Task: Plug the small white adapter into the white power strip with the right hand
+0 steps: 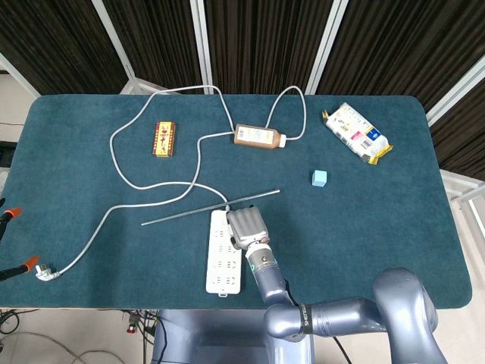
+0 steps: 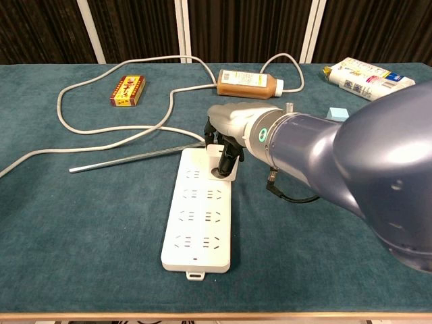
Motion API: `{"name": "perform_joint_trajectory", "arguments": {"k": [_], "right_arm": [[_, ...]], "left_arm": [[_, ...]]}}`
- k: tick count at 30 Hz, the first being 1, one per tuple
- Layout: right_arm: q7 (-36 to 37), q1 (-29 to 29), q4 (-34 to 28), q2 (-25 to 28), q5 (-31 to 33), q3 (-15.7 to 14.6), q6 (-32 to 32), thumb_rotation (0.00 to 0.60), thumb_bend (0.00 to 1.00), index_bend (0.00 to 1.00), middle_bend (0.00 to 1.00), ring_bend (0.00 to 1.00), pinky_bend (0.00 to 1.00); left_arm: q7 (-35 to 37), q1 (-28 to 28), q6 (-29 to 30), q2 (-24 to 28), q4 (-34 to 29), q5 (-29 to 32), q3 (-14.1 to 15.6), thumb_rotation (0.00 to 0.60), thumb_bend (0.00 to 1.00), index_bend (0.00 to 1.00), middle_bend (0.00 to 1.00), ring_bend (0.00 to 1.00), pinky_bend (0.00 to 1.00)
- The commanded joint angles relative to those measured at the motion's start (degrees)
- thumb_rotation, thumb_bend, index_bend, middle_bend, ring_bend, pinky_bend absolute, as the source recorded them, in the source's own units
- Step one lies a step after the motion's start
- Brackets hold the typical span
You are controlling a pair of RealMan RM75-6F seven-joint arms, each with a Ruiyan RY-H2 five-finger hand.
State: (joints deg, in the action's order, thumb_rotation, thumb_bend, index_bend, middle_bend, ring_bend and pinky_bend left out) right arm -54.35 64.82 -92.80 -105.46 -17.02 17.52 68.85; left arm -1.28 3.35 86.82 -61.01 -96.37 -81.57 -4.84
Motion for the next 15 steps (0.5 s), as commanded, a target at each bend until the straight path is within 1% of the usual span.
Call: {"name": "perform_joint_trajectory", "arguments": {"k": [1, 15], "right_arm": [[0.1, -0.3, 0.1, 0.0, 0.0, -0.3, -0.3, 0.6, 0.51, 0.68, 0.54, 0.57, 0.33], [0.6, -0.1, 1.6, -1.2, -0.9, -0.6, -1.6, 0.6, 0.52, 0.69, 0.54, 0.57, 0.33]], "left_arm": [[-0.1, 0.0, 0.1, 0.0, 0.0, 0.0, 0.0, 0.6, 0.09, 0.2, 0.0, 0.0, 0.0], [-0.3, 0.0, 0.1, -0.2, 0.0, 0.1, -0.1, 0.6, 0.09, 0.2, 0.0, 0.0, 0.0]]}}
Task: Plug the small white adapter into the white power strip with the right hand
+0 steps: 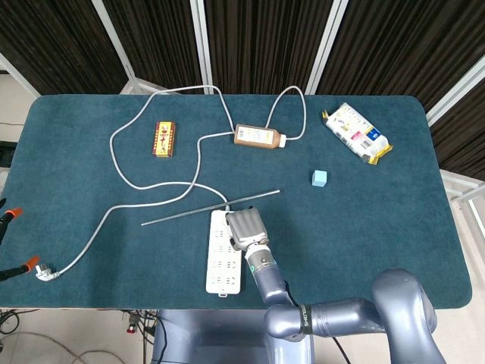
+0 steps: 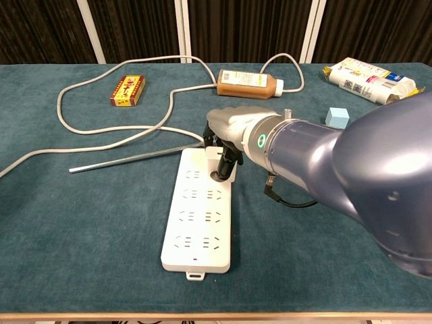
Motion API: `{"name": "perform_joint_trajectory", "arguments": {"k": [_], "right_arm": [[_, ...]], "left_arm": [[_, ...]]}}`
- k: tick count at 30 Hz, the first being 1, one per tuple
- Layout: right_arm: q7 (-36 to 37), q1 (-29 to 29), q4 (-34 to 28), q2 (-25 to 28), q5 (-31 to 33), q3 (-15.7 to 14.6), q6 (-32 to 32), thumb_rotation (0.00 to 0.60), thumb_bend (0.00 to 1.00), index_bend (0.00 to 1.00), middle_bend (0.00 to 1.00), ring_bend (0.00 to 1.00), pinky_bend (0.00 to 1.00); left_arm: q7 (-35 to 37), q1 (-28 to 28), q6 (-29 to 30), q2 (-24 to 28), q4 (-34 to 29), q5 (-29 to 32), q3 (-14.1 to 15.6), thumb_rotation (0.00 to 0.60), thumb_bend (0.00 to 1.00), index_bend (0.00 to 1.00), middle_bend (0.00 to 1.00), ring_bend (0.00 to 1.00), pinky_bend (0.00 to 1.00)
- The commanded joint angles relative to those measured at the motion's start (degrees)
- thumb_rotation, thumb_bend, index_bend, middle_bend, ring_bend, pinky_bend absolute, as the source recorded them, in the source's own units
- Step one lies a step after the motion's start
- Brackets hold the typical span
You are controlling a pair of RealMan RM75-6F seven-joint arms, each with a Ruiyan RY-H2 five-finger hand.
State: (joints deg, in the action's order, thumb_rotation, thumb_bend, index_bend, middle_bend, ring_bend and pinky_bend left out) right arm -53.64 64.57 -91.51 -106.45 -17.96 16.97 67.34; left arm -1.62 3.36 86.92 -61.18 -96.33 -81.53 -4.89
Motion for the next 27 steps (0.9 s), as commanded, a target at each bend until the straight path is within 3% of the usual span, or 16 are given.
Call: {"name": "perform_joint_trajectory", "arguments": {"k": [1, 22, 27], "right_arm": [[-0.2, 0.2, 0.5, -0.4, 0.1, -0.1, -0.2, 0.6, 0.52, 0.69, 0.54, 0.57, 0.33], [-0.2, -0.4, 1.8, -0.6, -0.7, -0.5, -0.8, 0.6, 0.52, 0.69, 0.55, 0.57, 0.33], [-0.9, -0.4, 1.4, -0.1, -1.1, -1.2, -1.2, 0.6, 0.52, 0.53, 0.52, 0.51, 0.33]], "left_arm": [[0.0, 0.0, 0.0, 0.0, 0.0, 0.0, 0.0, 0.6, 0.09, 0.2, 0.0, 0.0, 0.0], [-0.1, 0.0, 0.0, -0.1, 0.0, 0.2, -0.1, 0.6, 0.09, 0.2, 0.0, 0.0, 0.0], [-0.1, 0.1, -0.2, 0.0, 0.1, 0.3, -0.1, 0.6, 0.09, 0.2, 0.0, 0.0, 0.0]]}}
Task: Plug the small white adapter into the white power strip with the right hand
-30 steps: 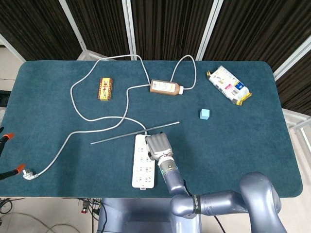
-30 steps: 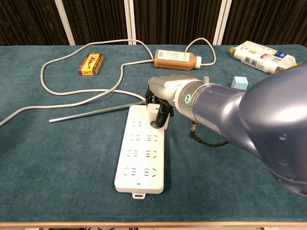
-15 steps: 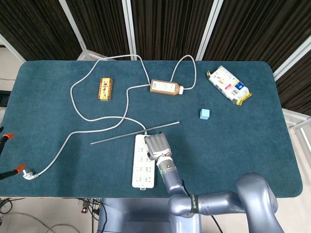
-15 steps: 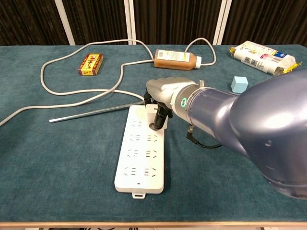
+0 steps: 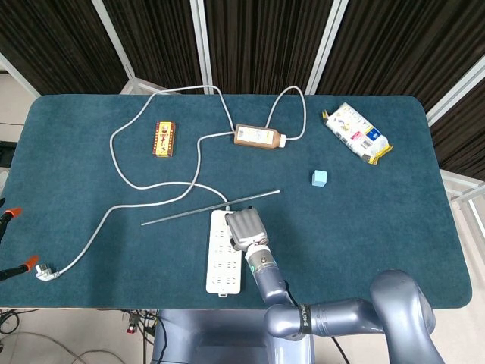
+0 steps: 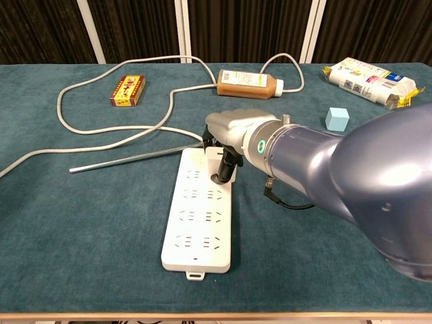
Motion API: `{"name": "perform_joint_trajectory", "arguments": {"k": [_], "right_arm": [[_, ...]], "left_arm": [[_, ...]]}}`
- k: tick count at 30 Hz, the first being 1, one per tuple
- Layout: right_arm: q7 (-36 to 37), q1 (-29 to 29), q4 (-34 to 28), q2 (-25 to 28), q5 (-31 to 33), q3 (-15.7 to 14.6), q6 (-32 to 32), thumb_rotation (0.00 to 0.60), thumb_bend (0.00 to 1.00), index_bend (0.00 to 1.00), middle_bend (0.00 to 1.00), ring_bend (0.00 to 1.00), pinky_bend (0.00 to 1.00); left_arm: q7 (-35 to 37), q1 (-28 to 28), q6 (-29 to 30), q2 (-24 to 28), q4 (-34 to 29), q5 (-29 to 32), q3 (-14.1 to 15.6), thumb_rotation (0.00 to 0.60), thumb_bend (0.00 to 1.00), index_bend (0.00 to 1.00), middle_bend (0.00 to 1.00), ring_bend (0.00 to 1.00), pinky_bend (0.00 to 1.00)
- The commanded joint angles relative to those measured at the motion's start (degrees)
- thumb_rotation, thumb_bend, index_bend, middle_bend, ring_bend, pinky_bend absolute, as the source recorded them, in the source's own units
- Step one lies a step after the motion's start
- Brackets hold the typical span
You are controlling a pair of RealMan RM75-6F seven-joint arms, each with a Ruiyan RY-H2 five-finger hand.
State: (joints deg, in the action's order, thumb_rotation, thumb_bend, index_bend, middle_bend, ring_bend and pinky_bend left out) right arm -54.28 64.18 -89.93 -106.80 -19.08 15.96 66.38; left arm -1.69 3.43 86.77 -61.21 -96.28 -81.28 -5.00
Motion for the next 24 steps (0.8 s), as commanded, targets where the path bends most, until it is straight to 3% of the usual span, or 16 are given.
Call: {"name": "perform_joint_trajectory", "arguments": {"k": [1, 11, 24], "right_arm": [[-0.3, 0.0, -0.2, 0.3, 0.0, -0.3, -0.3, 0.6, 0.52, 0.49, 0.5, 0.5, 0.33], [-1.2, 0.4, -1.4, 1.9, -0.2, -0.5, -1.4, 0.6, 0.52, 0.25, 0.31, 0.31, 0.32], [-1.7, 0.4, -5.5, 5.3, 0.6, -0.9, -1.5, 0.6, 0.51, 0.17, 0.24, 0.22, 0.28]], "left_arm": [[0.0, 0.0, 0.0, 0.0, 0.0, 0.0, 0.0, 0.6, 0.09, 0.2, 0.0, 0.0, 0.0], [0.0, 0.0, -0.1, 0.0, 0.0, 0.1, 0.0, 0.6, 0.09, 0.2, 0.0, 0.0, 0.0], [0.0, 0.0, -0.2, 0.0, -0.1, 0.1, 0.0, 0.6, 0.09, 0.2, 0.0, 0.0, 0.0]]}}
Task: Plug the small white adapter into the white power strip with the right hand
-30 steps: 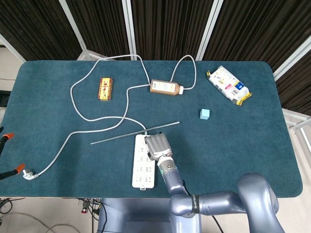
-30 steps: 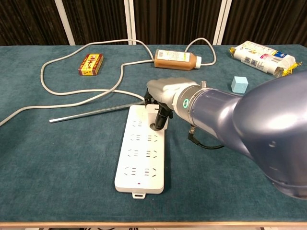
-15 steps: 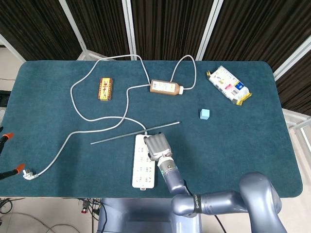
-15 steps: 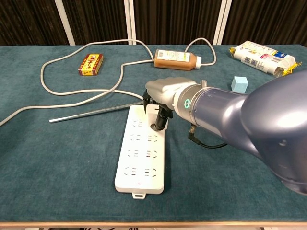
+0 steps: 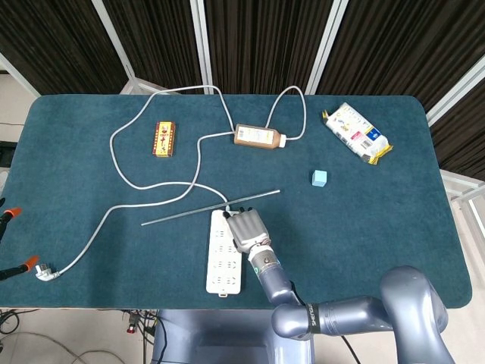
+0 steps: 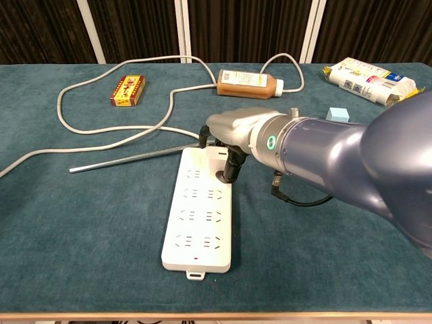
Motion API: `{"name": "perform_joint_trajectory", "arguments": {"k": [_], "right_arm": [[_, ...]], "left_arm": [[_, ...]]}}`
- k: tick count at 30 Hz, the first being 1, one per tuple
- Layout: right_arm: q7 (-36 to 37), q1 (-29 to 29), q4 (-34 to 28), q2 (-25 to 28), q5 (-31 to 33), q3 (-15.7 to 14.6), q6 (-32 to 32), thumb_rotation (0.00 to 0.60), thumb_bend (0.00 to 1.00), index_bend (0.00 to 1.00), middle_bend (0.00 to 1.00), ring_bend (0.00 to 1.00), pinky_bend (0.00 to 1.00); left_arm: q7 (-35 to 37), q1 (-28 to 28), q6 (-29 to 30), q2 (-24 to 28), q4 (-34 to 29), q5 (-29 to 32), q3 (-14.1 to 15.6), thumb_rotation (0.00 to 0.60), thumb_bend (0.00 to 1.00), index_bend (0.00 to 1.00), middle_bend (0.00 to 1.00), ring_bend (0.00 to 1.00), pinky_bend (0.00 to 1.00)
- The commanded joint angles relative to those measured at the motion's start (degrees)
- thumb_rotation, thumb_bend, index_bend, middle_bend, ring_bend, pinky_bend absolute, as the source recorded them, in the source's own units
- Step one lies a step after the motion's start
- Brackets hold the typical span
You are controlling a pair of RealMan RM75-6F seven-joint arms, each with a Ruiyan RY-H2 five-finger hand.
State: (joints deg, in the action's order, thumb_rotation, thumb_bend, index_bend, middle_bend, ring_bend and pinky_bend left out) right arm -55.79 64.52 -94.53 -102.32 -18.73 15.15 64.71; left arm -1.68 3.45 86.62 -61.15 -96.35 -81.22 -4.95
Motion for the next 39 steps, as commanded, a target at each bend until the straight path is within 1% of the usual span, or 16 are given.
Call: {"name": "perform_joint_trajectory", "arguments": {"k": [1, 4, 9, 18, 20, 23, 25, 27, 28, 30, 31, 32, 33, 34, 36, 39], "right_arm": [[-0.4, 0.1, -1.3, 1.1, 0.3, -0.1, 0.2, 0.6, 0.5, 0.17, 0.23, 0.21, 0.27], [-0.6, 0.0, -3.2, 2.6, 0.6, -0.1, 0.7, 0.6, 0.48, 0.16, 0.23, 0.2, 0.27], [0.0, -0.7, -7.6, 6.0, 0.4, 0.2, 2.1, 0.6, 0.47, 0.16, 0.22, 0.2, 0.27], [2.4, -2.2, -16.4, 13.5, -0.5, 2.3, 5.1, 0.6, 0.47, 0.16, 0.22, 0.2, 0.26], [3.4, -3.0, -18.8, 16.1, -0.9, 2.8, 5.7, 0.6, 0.47, 0.16, 0.22, 0.19, 0.25], [5.7, -5.1, -22.7, 20.4, -2.7, 3.3, 6.9, 0.6, 0.41, 0.16, 0.21, 0.17, 0.24], [7.4, -6.8, -25.0, 22.9, -4.5, 3.1, 7.5, 0.6, 0.39, 0.15, 0.19, 0.16, 0.23], [11.9, -11.2, -29.1, 27.8, -10.4, 1.8, 8.6, 0.6, 0.39, 0.12, 0.17, 0.15, 0.21], [13.4, -12.8, -29.9, 29.4, -12.8, 1.0, 9.0, 0.6, 0.39, 0.1, 0.16, 0.15, 0.2], [18.4, -18.3, -31.6, 33.8, -21.7, -2.1, 10.7, 0.6, 0.39, 0.09, 0.15, 0.15, 0.19], [20.1, -20.2, -31.7, 35.0, -25.2, -3.5, 11.5, 0.6, 0.39, 0.09, 0.15, 0.15, 0.19], [23.0, -23.3, -31.4, 36.6, -30.7, -5.6, 12.9, 0.6, 0.39, 0.09, 0.15, 0.15, 0.19], [26.0, -26.1, -30.6, 37.7, -36.1, -7.7, 14.3, 0.6, 0.39, 0.09, 0.15, 0.15, 0.19], [27.9, -28.1, -29.7, 38.4, -39.6, -9.2, 15.5, 0.6, 0.39, 0.09, 0.15, 0.15, 0.19], [33.5, -33.8, -25.9, 39.6, -50.1, -14.2, 19.6, 0.6, 0.39, 0.09, 0.15, 0.15, 0.19], [38.1, -39.8, -18.9, 39.1, -60.3, -19.1, 25.0, 0.6, 0.39, 0.09, 0.15, 0.15, 0.19]], "left_arm": [[0.0, 0.0, 0.0, 0.0, 0.0, 0.0, 0.0, 0.6, 0.09, 0.2, 0.0, 0.0, 0.0], [-0.1, 0.0, -0.1, 0.0, 0.0, 0.0, 0.0, 0.6, 0.09, 0.2, 0.0, 0.0, 0.0], [-0.2, 0.0, 0.0, -0.1, 0.0, 0.0, 0.0, 0.6, 0.09, 0.2, 0.0, 0.0, 0.0], [-0.5, -0.3, 0.6, 0.0, -0.3, -0.7, 0.3, 0.6, 0.09, 0.2, 0.0, 0.0, 0.0], [-0.3, -0.4, 0.7, 0.0, -0.4, -0.6, 0.3, 0.6, 0.09, 0.2, 0.0, 0.0, 0.0], [0.1, -0.5, 1.1, 0.1, -0.3, -0.4, 0.1, 0.6, 0.09, 0.2, 0.0, 0.0, 0.0], [0.4, -0.6, 1.3, 0.2, -0.3, -0.3, -0.1, 0.6, 0.09, 0.2, 0.0, 0.0, 0.0], [0.9, -0.8, 1.5, 0.4, -0.2, 0.1, -0.3, 0.6, 0.09, 0.2, 0.0, 0.0, 0.0], [1.0, -0.8, 1.6, 0.4, -0.2, 0.1, -0.4, 0.6, 0.09, 0.2, 0.0, 0.0, 0.0], [1.2, -0.9, 1.7, 0.4, -0.2, 0.2, -0.4, 0.6, 0.09, 0.2, 0.0, 0.0, 0.0], [1.2, -0.9, 1.7, 0.4, -0.2, 0.1, -0.4, 0.6, 0.09, 0.2, 0.0, 0.0, 0.0], [1.1, -0.9, 1.8, 0.4, -0.3, 0.0, -0.4, 0.6, 0.09, 0.2, 0.0, 0.0, 0.0], [1.0, -0.9, 1.8, 0.3, -0.3, -0.2, -0.3, 0.6, 0.09, 0.19, 0.0, 0.0, 0.0], [0.9, -0.9, 1.9, 0.3, -0.3, -0.4, -0.3, 0.6, 0.09, 0.19, 0.0, 0.0, 0.0], [0.5, -0.9, 2.1, 0.0, -0.4, -0.8, -0.1, 0.6, 0.09, 0.18, 0.0, 0.0, 0.0], [-0.1, -0.8, 2.1, -0.3, -0.4, -1.2, 0.1, 0.6, 0.09, 0.17, 0.0, 0.0, 0.0]]}}
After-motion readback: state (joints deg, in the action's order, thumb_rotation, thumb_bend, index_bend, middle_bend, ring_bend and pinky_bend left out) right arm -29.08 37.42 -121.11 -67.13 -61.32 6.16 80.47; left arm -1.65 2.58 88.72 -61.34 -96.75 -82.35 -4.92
